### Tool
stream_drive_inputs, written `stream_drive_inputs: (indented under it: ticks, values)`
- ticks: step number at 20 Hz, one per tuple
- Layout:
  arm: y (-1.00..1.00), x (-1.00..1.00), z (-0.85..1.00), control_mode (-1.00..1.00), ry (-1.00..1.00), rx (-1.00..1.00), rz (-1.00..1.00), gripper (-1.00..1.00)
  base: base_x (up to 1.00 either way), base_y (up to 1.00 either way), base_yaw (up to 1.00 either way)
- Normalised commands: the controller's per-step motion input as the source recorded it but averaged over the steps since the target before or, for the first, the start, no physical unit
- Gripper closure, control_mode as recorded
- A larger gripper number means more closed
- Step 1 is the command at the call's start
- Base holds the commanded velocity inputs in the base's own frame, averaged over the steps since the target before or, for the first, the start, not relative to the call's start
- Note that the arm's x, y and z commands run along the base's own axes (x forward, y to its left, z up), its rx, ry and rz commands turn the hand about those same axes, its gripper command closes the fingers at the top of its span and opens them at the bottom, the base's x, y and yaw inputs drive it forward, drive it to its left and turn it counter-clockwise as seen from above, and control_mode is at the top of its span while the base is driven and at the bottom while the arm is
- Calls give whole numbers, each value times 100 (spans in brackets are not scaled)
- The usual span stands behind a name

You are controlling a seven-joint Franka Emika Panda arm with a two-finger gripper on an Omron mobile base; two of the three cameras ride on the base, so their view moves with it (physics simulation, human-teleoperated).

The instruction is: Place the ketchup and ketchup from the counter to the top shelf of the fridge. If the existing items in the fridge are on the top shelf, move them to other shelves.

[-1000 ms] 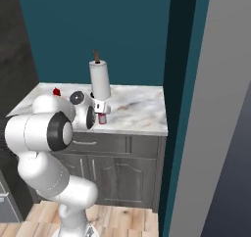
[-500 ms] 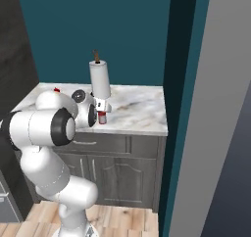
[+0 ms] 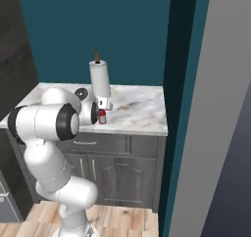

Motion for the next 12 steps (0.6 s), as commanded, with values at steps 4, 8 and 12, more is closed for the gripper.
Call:
stream_drive_inputs:
  ticks: [4,8,12]
  values:
    - [0,12,-5,-100,0,0,0,-100,0,0,0]
    - [0,12,-5,-100,0,0,0,-100,0,0,0]
    - [1,19,-8,-100,0,0,0,-100,0,0,0]
